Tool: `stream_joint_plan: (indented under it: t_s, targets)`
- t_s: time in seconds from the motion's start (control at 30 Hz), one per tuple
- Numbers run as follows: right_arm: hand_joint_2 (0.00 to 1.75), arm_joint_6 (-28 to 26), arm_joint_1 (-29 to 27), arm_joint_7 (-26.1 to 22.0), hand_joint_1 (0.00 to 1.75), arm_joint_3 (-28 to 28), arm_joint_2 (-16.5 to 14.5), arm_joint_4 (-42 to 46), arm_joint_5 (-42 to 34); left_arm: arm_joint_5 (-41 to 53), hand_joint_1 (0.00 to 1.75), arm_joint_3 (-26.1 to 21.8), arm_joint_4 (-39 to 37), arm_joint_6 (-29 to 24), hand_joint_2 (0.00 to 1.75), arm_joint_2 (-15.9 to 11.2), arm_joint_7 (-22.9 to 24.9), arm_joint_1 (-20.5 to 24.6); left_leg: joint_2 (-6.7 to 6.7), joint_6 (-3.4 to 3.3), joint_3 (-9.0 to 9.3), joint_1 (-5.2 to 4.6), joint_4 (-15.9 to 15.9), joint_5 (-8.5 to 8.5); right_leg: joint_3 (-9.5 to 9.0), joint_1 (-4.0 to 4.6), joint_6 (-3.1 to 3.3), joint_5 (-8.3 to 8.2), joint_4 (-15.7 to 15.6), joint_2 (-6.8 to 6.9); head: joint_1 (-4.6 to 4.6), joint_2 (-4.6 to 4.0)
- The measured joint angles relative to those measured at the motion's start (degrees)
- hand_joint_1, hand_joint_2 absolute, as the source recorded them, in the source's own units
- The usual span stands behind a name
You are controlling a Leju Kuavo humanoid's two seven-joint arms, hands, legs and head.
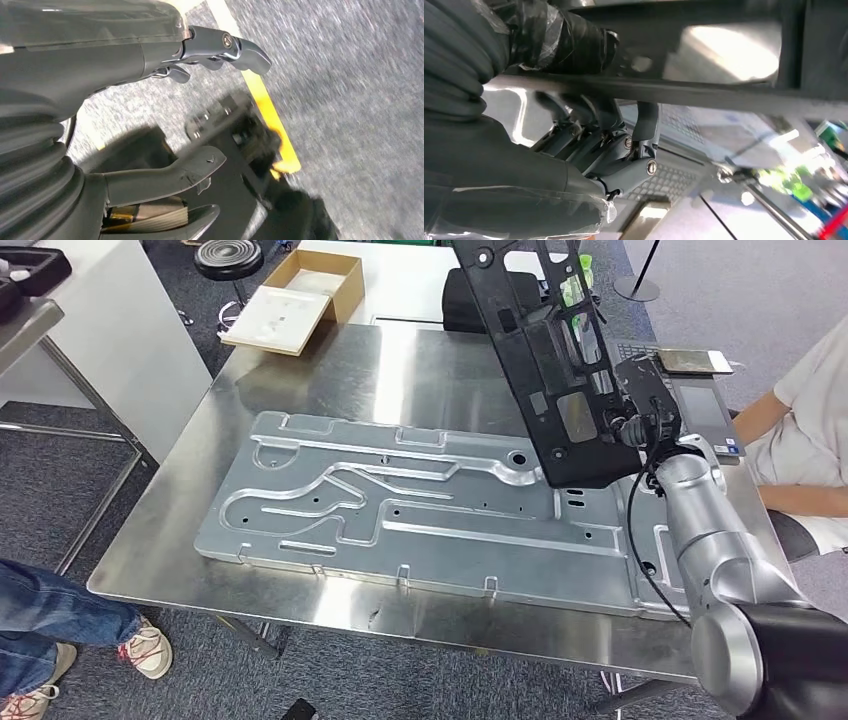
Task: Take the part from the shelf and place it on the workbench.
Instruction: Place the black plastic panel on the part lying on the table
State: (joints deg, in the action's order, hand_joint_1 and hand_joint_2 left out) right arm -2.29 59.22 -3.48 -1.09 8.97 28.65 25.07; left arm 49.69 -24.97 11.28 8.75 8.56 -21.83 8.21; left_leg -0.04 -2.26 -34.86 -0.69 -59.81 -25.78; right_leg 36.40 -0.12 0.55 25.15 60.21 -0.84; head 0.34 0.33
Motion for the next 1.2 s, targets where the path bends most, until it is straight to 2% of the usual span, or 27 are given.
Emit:
stream_joint_plan:
  t_s: [0.03,0.1,0.17,0.23,0.27,0.3,0.33,0.37,0.4,0.43,0.47,0.57,0.63,0.67,0.73,0.77,0.8,0.83,0.9,0.97,1.1,1.13,1.2]
  targets:
    - [1.75,1.0,0.6,0.4,0.0,0.0,0.2,-0.6,0.4,0.0,0.0,0.0,0.0,0.0,1.75,0.0,-0.1,0.0,0.03,-0.09,0.1,0.03,0.4,0.13,0.05,-0.1,-0.3,-0.13,-0.1,-0.04,0.01,0.0]
    - [1.75,2.4,1.8,0.7,0.0,0.1,0.6,-1.3,1.2,0.0,0.0,-0.1,0.0,0.2,0.87,-0.1,-0.6,-0.1,0.18,-0.46,0.48,0.28,1.3,0.69,0.32,-0.2,-0.84,0.49,0.5,0.11,0.02,0.0]
    - [1.75,3.3,2.9,0.6,0.0,0.5,1.0,-2.0,2.0,-0.3,0.0,-0.2,0.0,0.5,0.0,0.0,-1.0,0.0,0.31,-0.73,0.8,0.52,2.1,1.11,2.21,-0.3,-1.32,3.07,4.8,0.3,0.04,0.0]
    - [1.75,4.1,3.3,0.0,0.0,1.1,1.1,-2.7,3.0,-0.8,0.0,-0.6,0.0,0.6,0.0,0.0,-1.1,0.0,0.31,-0.82,0.81,0.59,2.1,1.12,5.54,-0.55,-1.79,6.0,11.6,0.35,0.04,0.0]
    - [1.75,4.3,3.2,-0.4,0.0,1.5,1.2,-3.0,3.5,-1.0,0.0,-0.8,0.0,0.7,0.0,0.0,-1.1,-0.1,0.31,-0.78,0.81,0.64,2.1,1.08,6.7,-0.77,-2.03,6.39,13.8,0.4,0.05,0.0]
    - [1.75,4.5,3.2,-0.9,0.0,1.8,1.2,-3.3,3.9,-1.2,0.0,-1.0,0.0,0.7,0.0,0.0,-1.2,-0.1,0.31,-0.68,0.81,0.72,1.9,0.99,6.97,-1.02,-2.25,5.78,14.0,0.48,0.04,0.0]
    - [1.75,4.6,3.1,-1.2,0.0,2.1,1.3,-3.5,4.2,-1.2,0.0,-1.1,0.0,0.7,0.0,0.0,-1.2,-0.1,0.31,-0.51,0.82,0.82,1.8,0.85,6.12,-1.28,-2.47,4.17,12.1,0.61,0.04,0.0]
    - [1.75,4.6,3.2,-1.6,0.0,2.4,1.3,-3.7,4.5,-1.2,0.0,-1.2,0.0,0.7,0.0,0.0,-1.2,-0.1,0.3,-0.25,0.83,0.94,1.5,0.62,4.39,-1.54,-2.68,2.12,8.5,0.77,0.05,0.0]
    - [1.75,4.6,3.3,-1.9,0.0,2.7,1.3,-3.8,4.8,-1.2,0.0,-1.3,0.0,0.7,0.0,0.0,-1.2,-0.1,0.28,0.08,0.76,0.98,1.2,0.35,2.61,-1.57,-2.84,0.75,4.9,0.9,0.06,0.0]
    - [1.75,4.6,3.4,-2.2,0.0,2.9,1.3,-3.8,5.0,-1.2,0.0,-1.4,0.0,0.7,0.0,0.0,-1.3,-0.1,0.26,0.42,0.66,0.99,0.9,0.11,1.25,-1.52,-2.74,-0.13,2.1,0.94,0.04,0.0]
    - [1.75,4.6,3.5,-2.5,0.0,3.2,1.4,-3.9,5.2,-1.3,0.0,-1.5,0.0,0.7,0.0,0.0,-1.3,-0.1,0.26,0.73,0.56,0.95,0.7,-0.04,0.53,-1.39,-2.53,-0.37,0.5,0.93,0.03,0.0]
    - [1.75,4.8,3.5,-4.0,0.0,3.8,1.4,-3.8,5.6,-1.3,0.0,-1.8,0.0,0.7,0.0,0.0,-1.3,-0.2,0.32,1.52,0.44,0.98,0.6,-0.19,0.46,-1.06,-1.29,-0.25,0.0,0.71,0.01,0.0]
    - [1.75,5.1,3.6,-5.4,0.0,4.1,1.4,-3.5,5.6,-1.3,0.0,-1.9,0.0,0.6,0.0,0.1,-1.2,-0.2,0.32,1.96,-0.33,1.14,-1.3,-1.64,0.23,-1.06,-0.44,-0.33,-0.2,0.67,0.0,0.0]
    - [1.31,5.3,3.6,-6.0,0.0,4.2,1.4,-3.4,5.5,-1.2,0.0,-1.9,0.0,0.6,0.0,0.1,-1.2,-0.2,0.3,2.08,-1.49,1.19,-3.9,-3.13,0.08,-1.01,-0.1,-0.33,-0.3,0.7,-0.01,0.0]
    - [0.44,5.5,3.6,-7.1,0.0,4.4,1.4,-3.2,5.2,-1.2,0.0,-2.1,0.0,0.5,0.0,0.2,-1.1,-0.3,0.28,2.08,-5.02,1.21,-11.3,-6.38,-0.03,-0.65,0.34,-0.23,-0.4,0.71,-0.01,0.0]
    - [0.0,5.1,3.4,-8.1,0.0,4.5,1.4,-3.0,5.1,-1.2,0.0,-2.1,0.0,0.5,0.0,0.2,-1.0,-0.4,0.27,1.97,-6.56,1.19,-14.3,-7.19,-0.06,-0.42,0.46,-0.19,-0.3,0.67,0.0,0.0]
    - [0.0,4.3,3.0,-9.6,0.0,4.7,1.4,-2.6,4.9,-1.1,0.0,-2.2,0.0,0.4,0.0,0.3,-0.9,-0.6,0.26,1.74,-7.26,1.12,-15.4,-6.95,-0.11,-0.19,0.55,-0.16,-0.3,0.6,0.0,0.0]
    - [0.0,2.7,2.4,-11.7,0.0,4.8,1.3,-1.8,4.8,-1.0,0.0,-2.2,0.0,0.3,0.0,0.3,-0.7,-0.7,0.25,1.39,-6.91,0.99,-14.3,-5.68,-0.21,0.01,0.63,-0.12,-0.3,0.51,0.0,0.0]
    - [0.0,-1.8,0.6,-15.6,0.0,5.0,1.0,1.3,4.7,-0.8,0.0,-2.3,0.0,0.0,0.0,0.4,-0.3,-0.7,0.18,0.39,-3.8,0.45,-7.3,-1.7,-0.47,0.24,0.72,-0.01,-0.3,0.39,0.0,0.0]
    - [0.0,-5.6,-1.6,-17.5,0.0,5.1,0.5,5.2,4.4,-0.6,0.0,-2.3,0.0,-0.3,0.0,0.6,0.0,-0.7,0.13,-0.3,-0.89,-0.04,-1.1,0.39,-0.49,0.37,0.56,0.06,-0.3,0.36,0.0,0.0]
    - [0.0,-9.6,-7.8,-18.8,0.0,6.1,-0.9,15.2,5.3,-0.1,0.0,-2.4,0.0,-0.7,0.0,1.0,0.3,-0.8,0.14,-0.68,0.32,-0.03,1.5,1.02,-0.4,0.26,-0.42,0.07,-0.5,0.44,0.01,0.0]
    - [0.0,-11.4,-9.6,-18.9,0.0,6.8,-1.5,18.4,6.6,0.0,0.0,-2.4,0.0,-0.9,0.0,1.1,0.3,-0.8,0.19,-0.82,0.59,0.13,2.1,1.33,-0.05,0.24,-0.69,0.84,0.4,0.46,0.01,0.0]
    - [0.0,-16.3,-13.3,-18.3,0.0,9.4,-2.9,24.6,10.8,0.2,0.0,-2.5,0.0,-1.0,0.0,1.2,0.3,-0.6,0.2,-0.99,0.91,0.33,2.7,1.68,2.05,-0.04,-1.18,3.95,5.4,0.54,0.03,0.0]
